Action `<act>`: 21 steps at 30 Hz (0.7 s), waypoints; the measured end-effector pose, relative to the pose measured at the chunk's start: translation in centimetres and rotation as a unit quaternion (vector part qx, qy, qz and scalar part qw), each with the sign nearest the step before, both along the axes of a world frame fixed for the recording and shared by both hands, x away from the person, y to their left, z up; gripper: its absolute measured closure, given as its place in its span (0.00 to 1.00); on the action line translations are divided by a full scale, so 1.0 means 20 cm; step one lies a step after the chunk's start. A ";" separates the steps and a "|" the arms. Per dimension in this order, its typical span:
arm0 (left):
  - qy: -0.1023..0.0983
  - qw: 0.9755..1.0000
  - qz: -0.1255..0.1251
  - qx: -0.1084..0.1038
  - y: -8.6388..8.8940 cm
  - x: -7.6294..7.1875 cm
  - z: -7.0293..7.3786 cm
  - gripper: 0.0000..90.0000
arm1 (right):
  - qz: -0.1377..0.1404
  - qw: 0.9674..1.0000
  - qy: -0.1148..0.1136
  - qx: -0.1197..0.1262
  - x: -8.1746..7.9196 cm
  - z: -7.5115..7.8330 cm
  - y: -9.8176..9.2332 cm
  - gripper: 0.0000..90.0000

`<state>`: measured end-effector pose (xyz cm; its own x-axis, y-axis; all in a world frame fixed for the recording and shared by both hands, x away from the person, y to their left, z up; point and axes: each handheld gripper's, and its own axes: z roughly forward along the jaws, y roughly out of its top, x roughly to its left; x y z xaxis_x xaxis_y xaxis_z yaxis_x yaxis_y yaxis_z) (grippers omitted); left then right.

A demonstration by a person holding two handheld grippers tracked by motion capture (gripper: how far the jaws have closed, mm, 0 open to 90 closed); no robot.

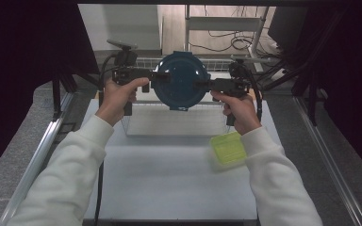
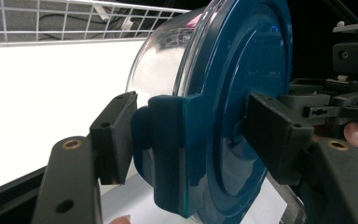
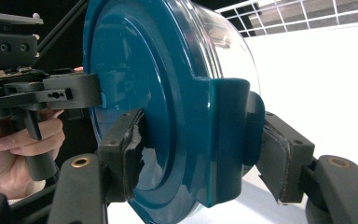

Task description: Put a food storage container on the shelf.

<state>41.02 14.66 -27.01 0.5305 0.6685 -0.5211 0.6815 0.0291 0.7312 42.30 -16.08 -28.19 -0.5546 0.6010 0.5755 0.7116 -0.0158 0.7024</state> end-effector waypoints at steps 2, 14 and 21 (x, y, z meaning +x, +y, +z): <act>0.000 1.000 -0.001 -0.001 0.00 0.01 0.00 0.40 | 0.001 1.000 0.002 -0.002 0.01 0.01 0.00 0.41; 0.012 1.000 0.007 -0.022 0.03 0.12 -0.05 0.40 | 0.005 1.000 0.011 -0.024 0.14 0.02 0.04 0.41; 0.026 0.999 0.008 -0.026 0.03 0.19 -0.11 0.40 | 0.006 0.999 0.027 -0.032 0.21 -0.01 0.04 0.41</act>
<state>44.85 15.35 -29.16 0.4912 0.6481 -0.5821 0.7176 0.0778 0.6921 46.53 -15.23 -28.42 -0.5314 0.6304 0.5659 0.7483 0.0361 0.6624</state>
